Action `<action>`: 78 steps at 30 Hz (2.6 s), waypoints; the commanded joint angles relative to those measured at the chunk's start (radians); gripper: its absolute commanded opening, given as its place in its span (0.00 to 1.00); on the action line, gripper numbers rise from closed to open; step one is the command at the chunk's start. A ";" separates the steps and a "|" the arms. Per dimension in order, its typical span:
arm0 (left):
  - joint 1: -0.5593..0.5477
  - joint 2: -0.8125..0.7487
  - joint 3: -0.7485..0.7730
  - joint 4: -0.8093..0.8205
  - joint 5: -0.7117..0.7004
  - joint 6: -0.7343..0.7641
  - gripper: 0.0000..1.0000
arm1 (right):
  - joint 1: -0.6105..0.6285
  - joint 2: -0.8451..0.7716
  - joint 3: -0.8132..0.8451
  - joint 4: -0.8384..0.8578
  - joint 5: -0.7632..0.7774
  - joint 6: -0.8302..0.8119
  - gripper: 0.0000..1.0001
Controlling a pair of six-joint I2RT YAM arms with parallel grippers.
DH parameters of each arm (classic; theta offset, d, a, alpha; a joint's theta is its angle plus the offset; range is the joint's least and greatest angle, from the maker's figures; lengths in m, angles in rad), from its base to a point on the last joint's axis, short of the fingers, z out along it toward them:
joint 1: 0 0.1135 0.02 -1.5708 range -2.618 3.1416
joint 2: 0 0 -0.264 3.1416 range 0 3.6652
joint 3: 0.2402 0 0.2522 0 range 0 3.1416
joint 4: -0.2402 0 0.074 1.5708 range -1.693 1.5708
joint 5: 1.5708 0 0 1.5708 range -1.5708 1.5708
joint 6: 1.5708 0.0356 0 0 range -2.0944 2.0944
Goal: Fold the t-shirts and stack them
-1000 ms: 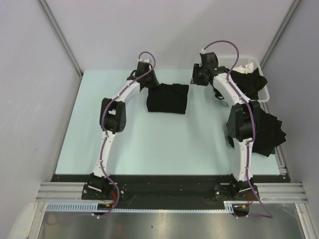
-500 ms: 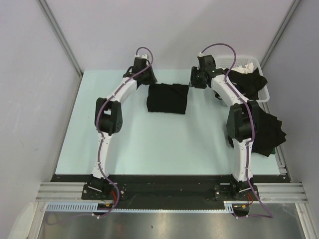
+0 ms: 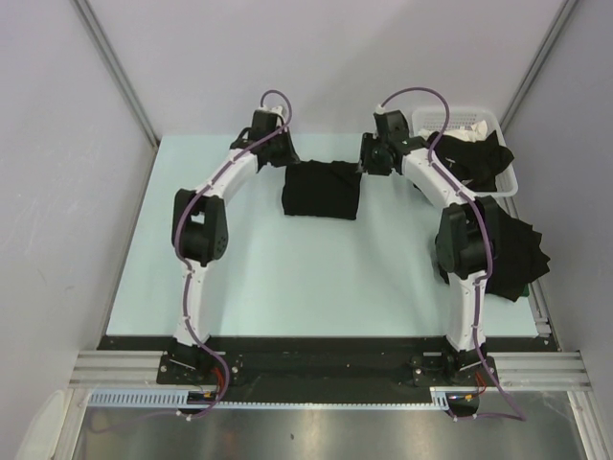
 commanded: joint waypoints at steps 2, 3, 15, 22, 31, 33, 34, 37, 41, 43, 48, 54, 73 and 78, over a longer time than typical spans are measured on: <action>-0.004 0.111 0.117 -0.029 0.033 -0.004 0.10 | -0.007 -0.097 0.005 -0.007 0.025 -0.021 0.45; -0.004 0.142 0.146 -0.031 0.035 -0.002 0.11 | -0.010 -0.100 0.004 -0.010 0.025 -0.020 0.45; 0.000 0.244 0.272 -0.034 0.003 -0.010 0.16 | 0.010 -0.129 -0.002 -0.065 0.011 -0.038 0.45; -0.003 0.101 0.163 -0.070 0.044 -0.001 0.15 | 0.042 -0.071 0.008 0.018 -0.053 0.028 0.43; -0.011 -0.157 -0.104 -0.101 0.040 0.044 0.09 | 0.111 0.032 0.014 0.056 -0.058 0.056 0.00; -0.012 -0.203 -0.132 -0.107 0.046 0.047 0.09 | 0.119 0.030 0.001 0.038 -0.053 0.066 0.00; -0.015 -0.235 -0.148 -0.141 0.056 0.061 0.10 | 0.126 -0.002 -0.016 -0.016 -0.043 0.077 0.04; -0.017 -0.258 -0.179 -0.144 0.070 0.073 0.14 | 0.145 -0.071 -0.058 -0.051 0.008 0.065 0.30; -0.017 -0.257 -0.196 -0.140 0.075 0.082 0.17 | 0.169 -0.166 -0.110 -0.093 0.092 0.077 0.37; -0.017 -0.250 -0.192 -0.135 0.079 0.082 0.20 | 0.171 -0.194 -0.165 -0.119 0.105 0.102 0.38; -0.017 -0.246 -0.170 -0.143 0.102 0.095 0.27 | 0.179 -0.290 -0.324 -0.076 0.140 0.163 0.49; -0.014 -0.258 -0.178 -0.147 0.141 0.081 0.33 | 0.148 -0.346 -0.513 0.034 0.115 0.250 0.58; -0.015 -0.378 -0.288 -0.143 0.178 0.091 0.37 | 0.097 -0.329 -0.786 0.547 0.033 0.378 0.63; -0.015 -0.398 -0.302 -0.155 0.171 0.110 0.38 | 0.090 -0.306 -0.806 0.597 0.039 0.395 0.63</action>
